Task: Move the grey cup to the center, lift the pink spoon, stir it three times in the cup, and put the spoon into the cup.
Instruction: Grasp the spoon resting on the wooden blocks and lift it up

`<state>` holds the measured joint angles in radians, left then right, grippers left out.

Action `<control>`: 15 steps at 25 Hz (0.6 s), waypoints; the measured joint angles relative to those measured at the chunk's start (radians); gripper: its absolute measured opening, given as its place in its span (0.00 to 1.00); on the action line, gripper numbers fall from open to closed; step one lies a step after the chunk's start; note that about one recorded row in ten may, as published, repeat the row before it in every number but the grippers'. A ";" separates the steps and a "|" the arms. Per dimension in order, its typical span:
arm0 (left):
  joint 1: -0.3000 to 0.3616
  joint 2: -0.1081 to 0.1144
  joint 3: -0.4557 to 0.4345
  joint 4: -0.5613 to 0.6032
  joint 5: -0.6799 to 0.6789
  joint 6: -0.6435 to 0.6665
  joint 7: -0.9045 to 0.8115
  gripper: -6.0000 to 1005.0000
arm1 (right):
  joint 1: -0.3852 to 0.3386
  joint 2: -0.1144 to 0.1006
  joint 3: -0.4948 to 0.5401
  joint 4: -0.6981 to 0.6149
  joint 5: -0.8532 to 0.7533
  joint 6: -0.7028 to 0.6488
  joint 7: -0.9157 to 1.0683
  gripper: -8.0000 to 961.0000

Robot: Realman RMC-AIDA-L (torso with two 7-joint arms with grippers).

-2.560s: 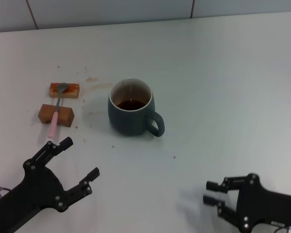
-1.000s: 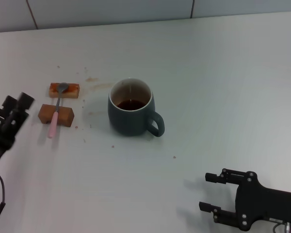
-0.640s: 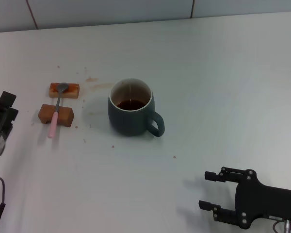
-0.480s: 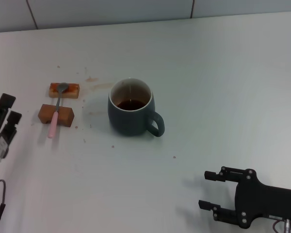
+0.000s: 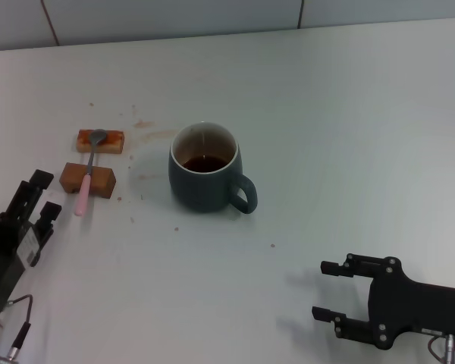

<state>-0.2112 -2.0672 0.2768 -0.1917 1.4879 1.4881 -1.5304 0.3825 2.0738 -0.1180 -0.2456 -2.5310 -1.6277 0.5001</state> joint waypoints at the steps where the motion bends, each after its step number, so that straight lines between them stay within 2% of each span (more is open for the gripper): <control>1: -0.011 0.000 -0.002 -0.014 0.001 -0.042 -0.002 0.80 | 0.001 0.000 0.000 0.000 0.000 0.000 0.000 0.66; 15: -0.066 -0.005 -0.011 -0.080 -0.007 -0.142 -0.014 0.80 | 0.018 0.001 0.000 -0.007 0.000 0.007 0.009 0.66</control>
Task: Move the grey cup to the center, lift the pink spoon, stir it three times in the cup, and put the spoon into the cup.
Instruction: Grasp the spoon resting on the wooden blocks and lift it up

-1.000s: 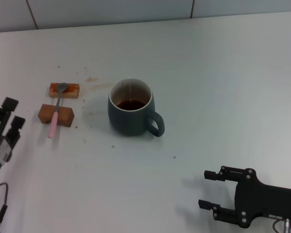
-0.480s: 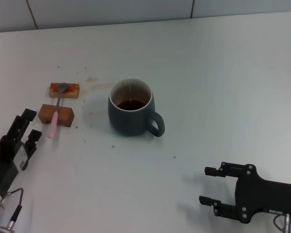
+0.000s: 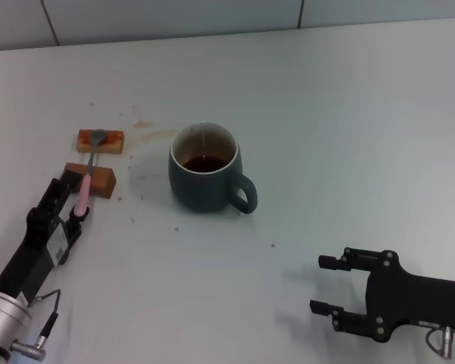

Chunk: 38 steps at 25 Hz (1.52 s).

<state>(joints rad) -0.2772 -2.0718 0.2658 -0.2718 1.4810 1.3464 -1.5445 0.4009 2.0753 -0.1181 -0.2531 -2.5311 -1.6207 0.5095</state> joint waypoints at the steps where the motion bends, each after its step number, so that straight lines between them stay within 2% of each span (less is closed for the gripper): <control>1: 0.000 0.000 -0.001 -0.002 0.000 -0.002 -0.001 0.80 | 0.003 0.000 0.000 0.000 0.000 0.003 0.001 0.66; 18: -0.036 -0.004 -0.025 -0.020 0.003 -0.014 -0.012 0.80 | 0.017 0.000 0.000 0.001 0.000 0.021 0.004 0.66; 35: -0.041 -0.002 -0.027 -0.026 0.000 -0.029 -0.015 0.79 | 0.019 0.000 0.000 0.003 0.001 0.022 0.004 0.66; 38: -0.040 -0.001 -0.028 -0.026 -0.001 -0.032 -0.017 0.71 | 0.021 0.001 0.000 0.004 0.002 0.022 0.004 0.66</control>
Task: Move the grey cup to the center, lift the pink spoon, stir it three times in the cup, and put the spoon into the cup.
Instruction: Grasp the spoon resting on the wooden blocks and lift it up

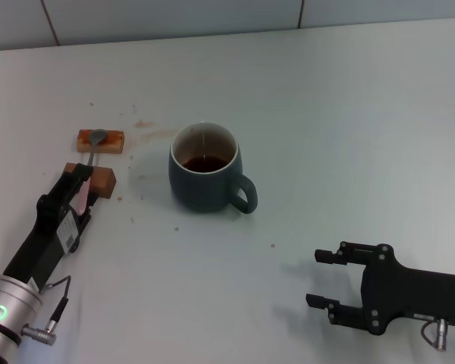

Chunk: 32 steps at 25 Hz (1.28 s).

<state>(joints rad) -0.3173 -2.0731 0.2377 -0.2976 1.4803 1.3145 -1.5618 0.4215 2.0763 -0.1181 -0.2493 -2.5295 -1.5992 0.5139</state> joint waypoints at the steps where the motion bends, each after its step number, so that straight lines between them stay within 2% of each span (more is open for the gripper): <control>1: 0.000 0.000 0.000 0.000 0.000 0.000 -0.001 0.69 | 0.001 0.000 0.000 0.000 0.000 0.000 0.000 0.66; 5: -0.003 0.001 0.000 0.002 0.001 -0.001 -0.007 0.58 | 0.003 0.000 0.000 0.000 0.002 0.000 0.000 0.66; 21: -0.007 0.002 0.000 0.008 0.005 -0.025 -0.021 0.28 | 0.011 0.001 0.000 0.004 0.003 -0.001 0.000 0.66; 32: -0.004 0.001 0.001 0.032 0.009 -0.027 -0.011 0.19 | 0.014 0.002 0.000 0.005 0.003 0.015 0.000 0.66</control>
<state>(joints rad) -0.3210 -2.0724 0.2387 -0.2660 1.4889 1.2875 -1.5729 0.4353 2.0779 -0.1178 -0.2439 -2.5263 -1.5840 0.5139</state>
